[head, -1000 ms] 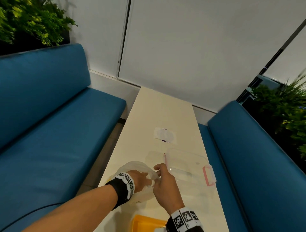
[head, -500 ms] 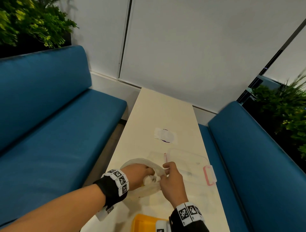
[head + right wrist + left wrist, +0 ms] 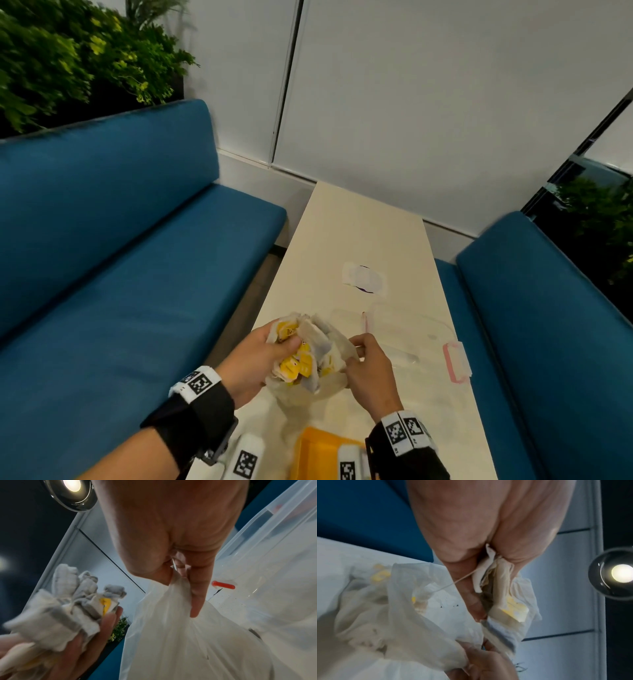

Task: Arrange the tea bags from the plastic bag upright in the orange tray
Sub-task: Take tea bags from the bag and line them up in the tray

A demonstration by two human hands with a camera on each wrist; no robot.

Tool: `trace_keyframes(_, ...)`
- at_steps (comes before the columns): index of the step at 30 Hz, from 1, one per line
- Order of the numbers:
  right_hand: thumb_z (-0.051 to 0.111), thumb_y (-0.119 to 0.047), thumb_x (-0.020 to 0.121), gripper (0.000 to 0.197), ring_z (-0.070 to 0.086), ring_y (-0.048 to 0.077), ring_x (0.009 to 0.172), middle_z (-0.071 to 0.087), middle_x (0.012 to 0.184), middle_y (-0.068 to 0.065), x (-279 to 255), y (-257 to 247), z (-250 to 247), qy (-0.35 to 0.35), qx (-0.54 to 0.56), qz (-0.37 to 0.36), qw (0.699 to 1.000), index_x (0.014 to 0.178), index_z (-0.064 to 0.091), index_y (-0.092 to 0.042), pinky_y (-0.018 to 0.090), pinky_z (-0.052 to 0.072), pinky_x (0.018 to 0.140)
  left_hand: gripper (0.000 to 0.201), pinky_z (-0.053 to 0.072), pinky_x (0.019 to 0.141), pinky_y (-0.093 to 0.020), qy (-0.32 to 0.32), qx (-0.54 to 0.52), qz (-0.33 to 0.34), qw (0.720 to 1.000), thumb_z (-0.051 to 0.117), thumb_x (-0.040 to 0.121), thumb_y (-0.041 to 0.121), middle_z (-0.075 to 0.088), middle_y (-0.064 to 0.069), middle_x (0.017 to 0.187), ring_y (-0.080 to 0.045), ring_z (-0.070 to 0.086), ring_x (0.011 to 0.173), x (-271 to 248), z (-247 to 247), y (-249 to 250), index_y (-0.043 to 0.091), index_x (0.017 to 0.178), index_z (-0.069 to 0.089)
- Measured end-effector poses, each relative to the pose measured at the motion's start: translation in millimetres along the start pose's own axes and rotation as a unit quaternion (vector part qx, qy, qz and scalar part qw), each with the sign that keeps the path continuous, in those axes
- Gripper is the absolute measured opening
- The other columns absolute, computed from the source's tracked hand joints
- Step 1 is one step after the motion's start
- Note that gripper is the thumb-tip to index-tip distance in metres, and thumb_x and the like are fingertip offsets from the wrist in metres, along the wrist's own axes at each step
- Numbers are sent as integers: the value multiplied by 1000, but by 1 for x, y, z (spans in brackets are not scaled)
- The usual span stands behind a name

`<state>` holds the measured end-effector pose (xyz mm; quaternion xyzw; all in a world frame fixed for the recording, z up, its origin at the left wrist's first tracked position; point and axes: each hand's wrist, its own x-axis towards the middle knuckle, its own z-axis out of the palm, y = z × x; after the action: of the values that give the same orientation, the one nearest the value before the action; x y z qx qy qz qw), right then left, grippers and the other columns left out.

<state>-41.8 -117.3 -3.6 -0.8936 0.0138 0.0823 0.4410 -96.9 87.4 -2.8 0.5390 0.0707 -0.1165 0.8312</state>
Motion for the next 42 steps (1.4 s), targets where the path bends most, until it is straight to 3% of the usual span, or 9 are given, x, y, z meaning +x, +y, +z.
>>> trace_keyframes(6, 64, -23, 91, 33, 56, 9, 108, 50, 122, -9, -27, 0, -16, 46, -101, -99, 989, 122, 52, -29, 21, 46, 86, 34, 55, 95, -54, 7, -85, -53, 995, 62, 96, 18, 70, -23, 119, -39, 68, 109, -30, 4, -21, 5, 128, 61)
trace_keyframes(8, 68, -24, 90, 32, 57, 1, 105, 51, 118, -16, -51, -13, -24, 66, -50, -168, 982, 115, 54, -37, 16, 50, 77, 35, 52, 99, -58, 14, -85, -57, 995, 63, 96, 18, 70, -23, 119, -41, 67, 111, -38, 7, -28, 5, 128, 61)
trace_keyframes(10, 74, -27, 85, 36, 59, -1, 103, 55, 117, -23, -75, -23, -28, 6, 23, -198, 980, 113, 57, -41, 17, 54, 67, 33, 50, 100, -62, 19, -89, -60, 994, 62, 96, 15, 69, -26, 119, -46, 64, 114, -45, 11, -37, 4, 127, 61)
trace_keyframes(14, 83, -41, 70, 63, 54, -3, 113, 50, 125, -32, -102, -26, -24, -132, -2, -196, 972, 127, 55, -44, 23, 58, 73, 31, 55, 94, -54, 10, -94, -73, 993, 62, 95, 12, 70, -24, 118, -41, 68, 107, -57, 23, -49, 6, 126, 62)
trace_keyframes(22, 79, -13, 76, 41, 57, -2, 102, 64, 109, -24, -106, 4, -16, -124, -30, -166, 978, 110, 68, -35, 17, 51, 78, 43, 54, 78, -47, -38, -147, -95, 984, 72, 89, 16, 66, -30, 117, -39, 62, 95, -76, 28, -69, 3, 129, 62)
trace_keyframes(26, 76, -11, 78, 42, 61, 7, 97, 68, 107, -17, -108, 14, -5, -159, -1, -118, 980, 110, 70, -37, 29, 57, 76, 43, 55, 74, -39, -73, -151, -108, 980, 69, 88, 33, 69, -20, 115, -31, 66, 94, -85, 26, -77, 11, 125, 68)
trace_keyframes(32, 78, -8, 78, 44, 63, 5, 97, 61, 113, -17, -107, 23, 16, -143, -4, -95, 985, 104, 63, -40, 22, 56, 79, 35, 58, 65, -35, 16, -181, -135, 974, 69, 89, 21, 72, -24, 107, -28, 71, 81, -80, 21, -93, 1, 118, 71)
trace_keyframes(38, 79, -3, 77, 48, 67, 2, 92, 52, 119, -16, -107, 27, 22, -115, 30, -44, 992, 111, 60, -32, 21, 56, 62, 23, 60, 66, -34, 60, -216, -147, 963, 67, 88, 24, 72, -22, 97, -27, 69, 73, -71, 14, -93, 6, 90, 81)
trace_keyframes(42, 77, -7, 81, 40, 67, 1, 87, 62, 110, -12, -104, 35, 18, -115, 5, -9, 993, 113, 62, -26, 16, 53, 66, 24, 60, 67, -35, 75, -208, -141, 965, 69, 86, 25, 73, -22, 94, -26, 68, 70, -64, 7, -89, 5, 85, 81)
